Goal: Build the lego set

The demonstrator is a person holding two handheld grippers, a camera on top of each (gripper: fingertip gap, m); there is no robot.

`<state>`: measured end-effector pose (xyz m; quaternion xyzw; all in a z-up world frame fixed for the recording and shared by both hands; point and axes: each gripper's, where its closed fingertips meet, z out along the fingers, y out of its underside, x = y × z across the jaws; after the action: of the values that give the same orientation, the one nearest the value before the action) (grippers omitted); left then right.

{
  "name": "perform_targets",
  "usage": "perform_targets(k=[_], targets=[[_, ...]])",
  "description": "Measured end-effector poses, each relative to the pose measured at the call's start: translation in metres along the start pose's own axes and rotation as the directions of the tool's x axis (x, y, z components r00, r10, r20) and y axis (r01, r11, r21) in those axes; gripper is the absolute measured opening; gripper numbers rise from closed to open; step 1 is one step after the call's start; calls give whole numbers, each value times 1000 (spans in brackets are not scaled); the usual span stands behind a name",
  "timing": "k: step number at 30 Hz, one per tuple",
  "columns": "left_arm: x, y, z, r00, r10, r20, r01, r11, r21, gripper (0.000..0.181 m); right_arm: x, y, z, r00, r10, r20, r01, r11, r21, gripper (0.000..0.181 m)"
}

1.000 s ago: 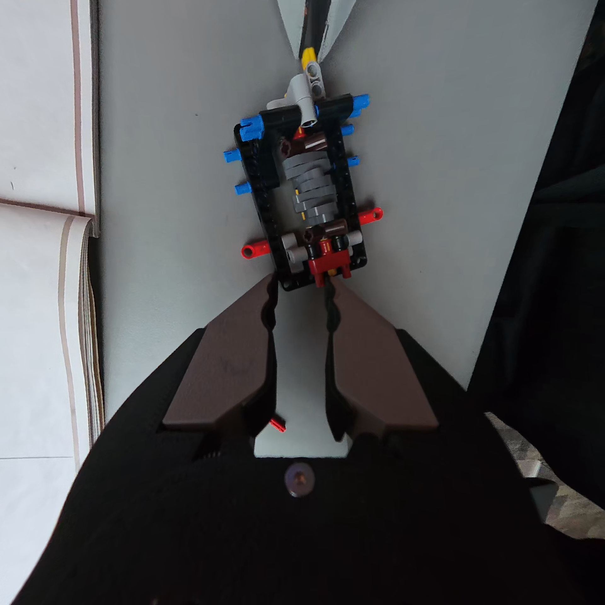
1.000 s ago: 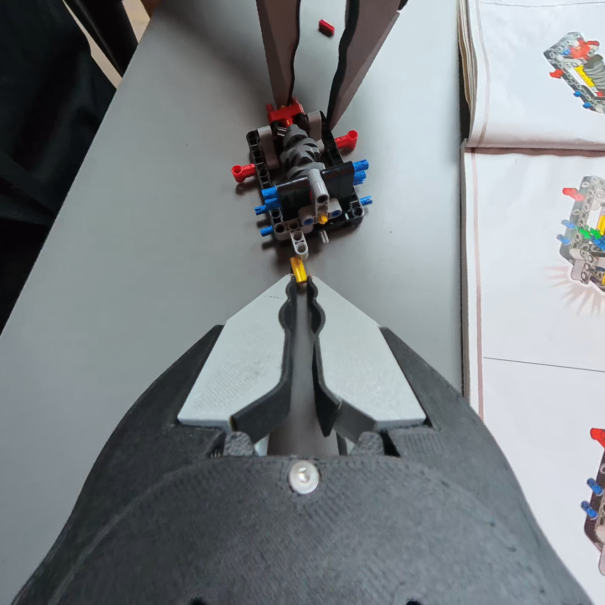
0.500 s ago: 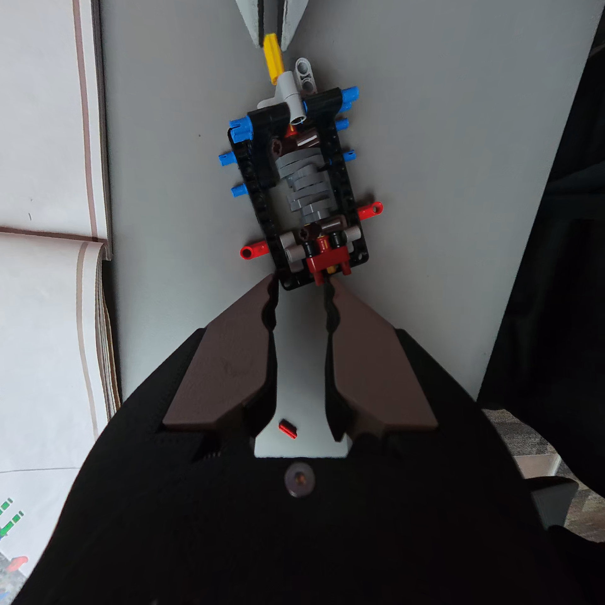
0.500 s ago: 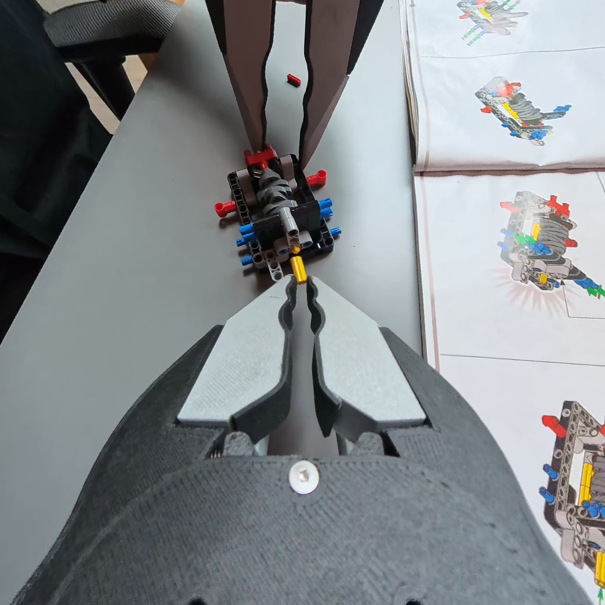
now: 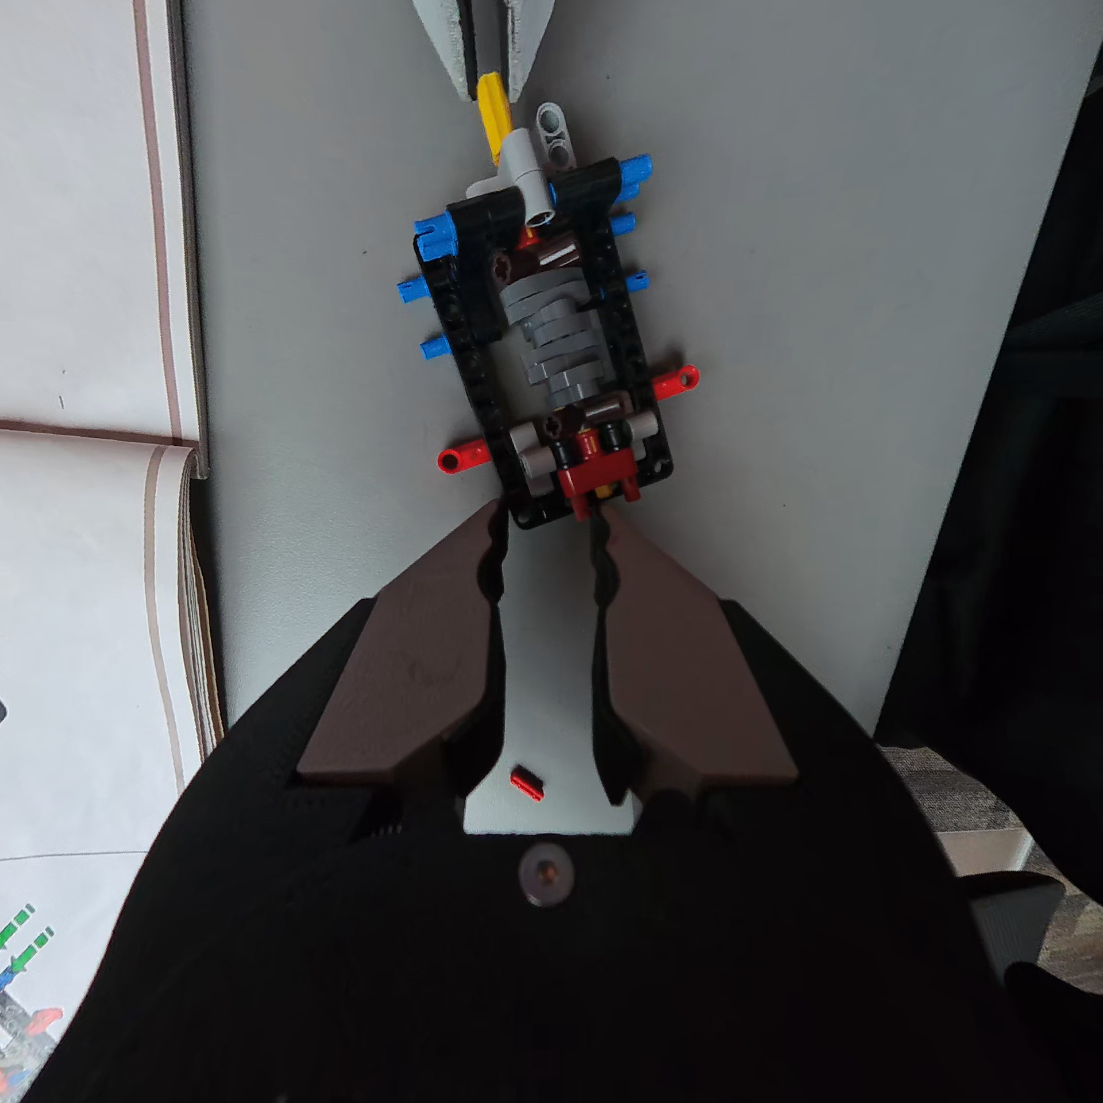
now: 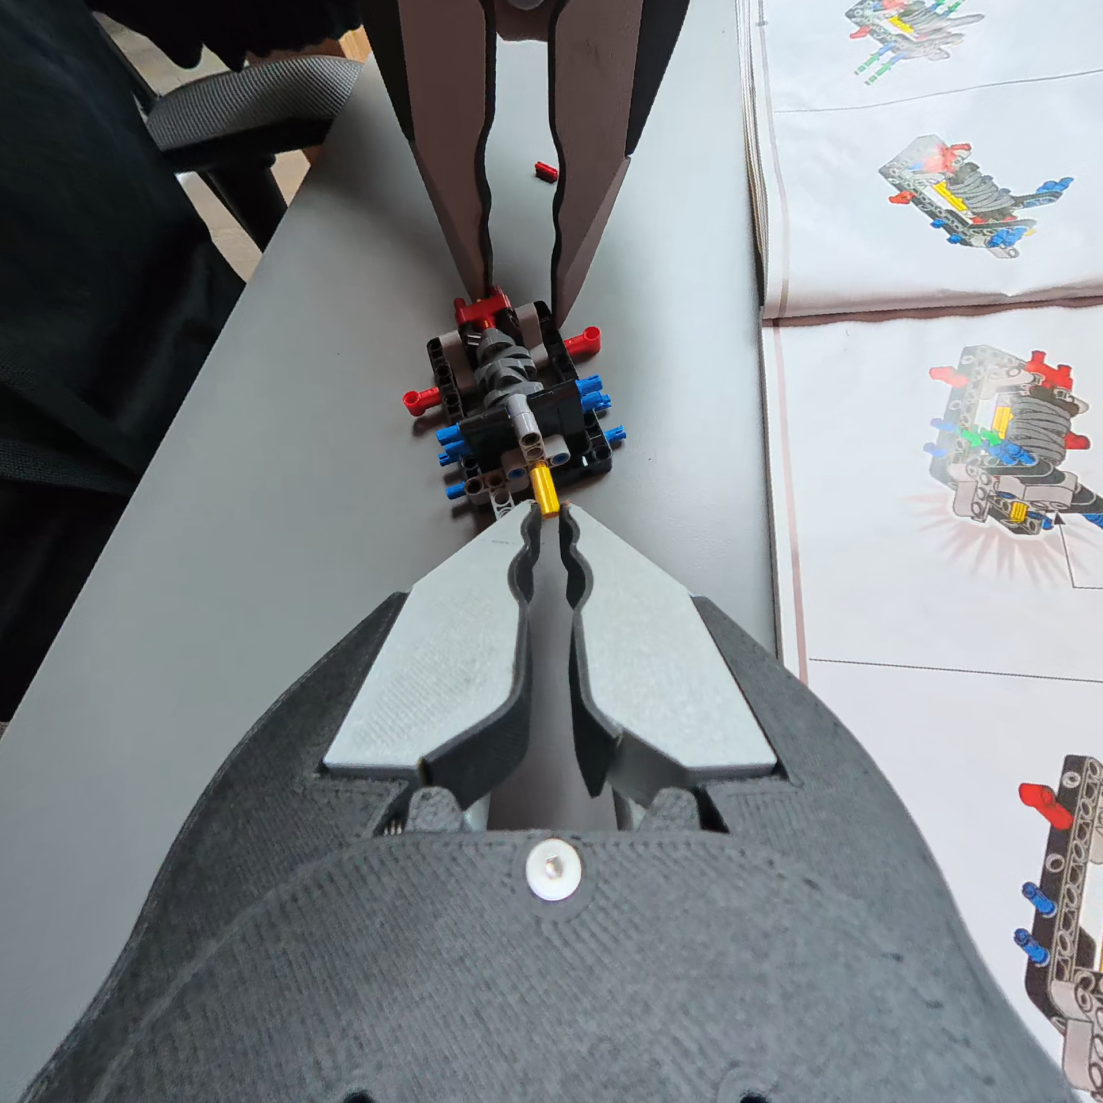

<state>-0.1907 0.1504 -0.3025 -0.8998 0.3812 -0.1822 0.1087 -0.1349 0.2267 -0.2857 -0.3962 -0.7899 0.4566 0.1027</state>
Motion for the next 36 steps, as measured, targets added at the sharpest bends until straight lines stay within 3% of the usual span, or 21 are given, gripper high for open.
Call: perform_targets(k=[24,36], targets=[[0,0,0,1000,3,7,-3,1000,0,25,1,1,1,1000,9,10,-8,1000,-7,3],[-1,-1,0,1000,6,5,-6,1000,3,25,3,1,2,988,-126,-84,124,992,-31,3]])
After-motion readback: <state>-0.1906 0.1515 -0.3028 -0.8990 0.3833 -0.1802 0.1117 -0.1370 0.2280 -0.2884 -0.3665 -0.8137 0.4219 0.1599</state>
